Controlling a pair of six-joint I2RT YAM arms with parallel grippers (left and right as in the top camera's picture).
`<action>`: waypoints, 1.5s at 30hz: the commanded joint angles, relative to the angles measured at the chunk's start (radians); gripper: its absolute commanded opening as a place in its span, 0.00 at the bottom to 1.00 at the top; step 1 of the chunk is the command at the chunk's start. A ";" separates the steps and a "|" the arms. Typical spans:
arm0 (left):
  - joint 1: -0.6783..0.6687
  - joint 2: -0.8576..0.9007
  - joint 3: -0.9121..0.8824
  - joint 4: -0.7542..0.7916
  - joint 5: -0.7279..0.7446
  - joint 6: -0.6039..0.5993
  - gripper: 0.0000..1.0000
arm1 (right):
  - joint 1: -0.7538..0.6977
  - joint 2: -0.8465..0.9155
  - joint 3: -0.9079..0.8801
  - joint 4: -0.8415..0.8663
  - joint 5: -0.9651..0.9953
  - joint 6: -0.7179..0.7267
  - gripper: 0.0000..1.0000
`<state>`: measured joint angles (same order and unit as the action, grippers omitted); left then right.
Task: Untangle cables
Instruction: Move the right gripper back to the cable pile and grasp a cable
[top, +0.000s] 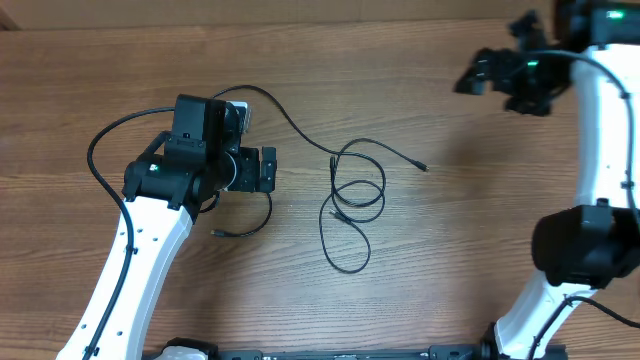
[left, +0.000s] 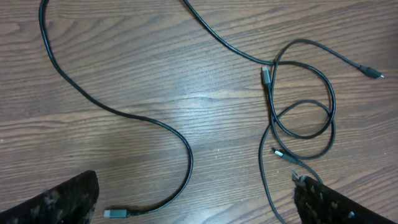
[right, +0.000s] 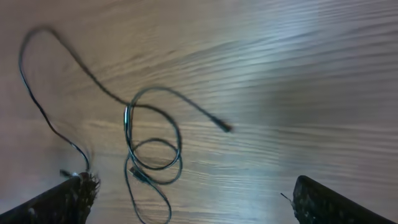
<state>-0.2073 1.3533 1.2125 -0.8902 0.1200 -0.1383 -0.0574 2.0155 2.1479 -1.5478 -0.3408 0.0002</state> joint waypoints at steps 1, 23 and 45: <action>0.004 0.006 0.007 0.004 0.004 0.004 1.00 | 0.098 0.000 -0.102 0.034 0.026 0.003 1.00; 0.004 0.006 0.007 0.004 0.004 0.004 1.00 | 0.359 0.001 -0.645 0.490 0.026 0.082 0.90; 0.004 0.006 0.007 0.004 0.004 0.004 1.00 | 0.385 0.054 -0.820 0.846 -0.128 0.179 0.67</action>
<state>-0.2073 1.3544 1.2125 -0.8902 0.1200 -0.1383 0.3038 2.0323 1.3361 -0.7139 -0.4282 0.1783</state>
